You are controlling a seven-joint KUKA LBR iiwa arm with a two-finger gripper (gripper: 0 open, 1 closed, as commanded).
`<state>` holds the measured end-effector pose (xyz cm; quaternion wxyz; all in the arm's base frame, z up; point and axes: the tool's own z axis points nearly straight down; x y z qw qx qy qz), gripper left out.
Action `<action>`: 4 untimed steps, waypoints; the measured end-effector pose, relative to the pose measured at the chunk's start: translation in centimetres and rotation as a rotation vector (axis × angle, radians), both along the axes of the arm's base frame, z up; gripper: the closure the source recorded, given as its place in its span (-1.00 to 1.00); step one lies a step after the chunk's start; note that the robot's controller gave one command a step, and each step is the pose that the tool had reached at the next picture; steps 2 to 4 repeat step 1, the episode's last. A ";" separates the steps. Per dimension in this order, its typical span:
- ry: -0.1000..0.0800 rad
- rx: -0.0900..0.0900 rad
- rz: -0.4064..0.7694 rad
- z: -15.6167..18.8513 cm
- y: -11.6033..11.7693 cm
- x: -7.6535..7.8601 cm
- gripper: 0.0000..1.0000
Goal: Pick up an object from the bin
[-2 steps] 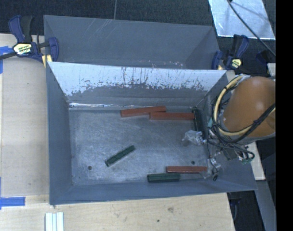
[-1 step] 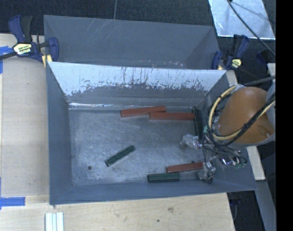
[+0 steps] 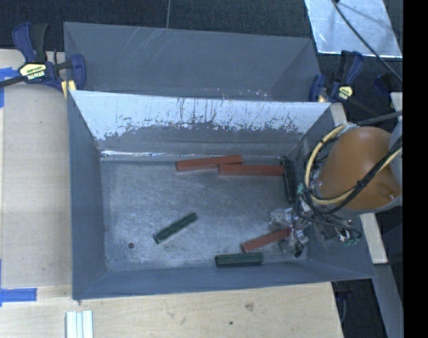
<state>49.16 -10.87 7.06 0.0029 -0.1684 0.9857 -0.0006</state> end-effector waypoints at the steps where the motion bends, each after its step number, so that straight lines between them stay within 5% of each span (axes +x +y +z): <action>1: -0.007 -0.003 0.075 15.3 0.1 2.2 1.00; 4: -0.007 -0.003 0.075 15.3 0.1 2.2 1.00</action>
Offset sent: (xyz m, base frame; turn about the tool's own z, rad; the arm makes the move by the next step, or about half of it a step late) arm 0.0192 0.0012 0.1481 -0.0762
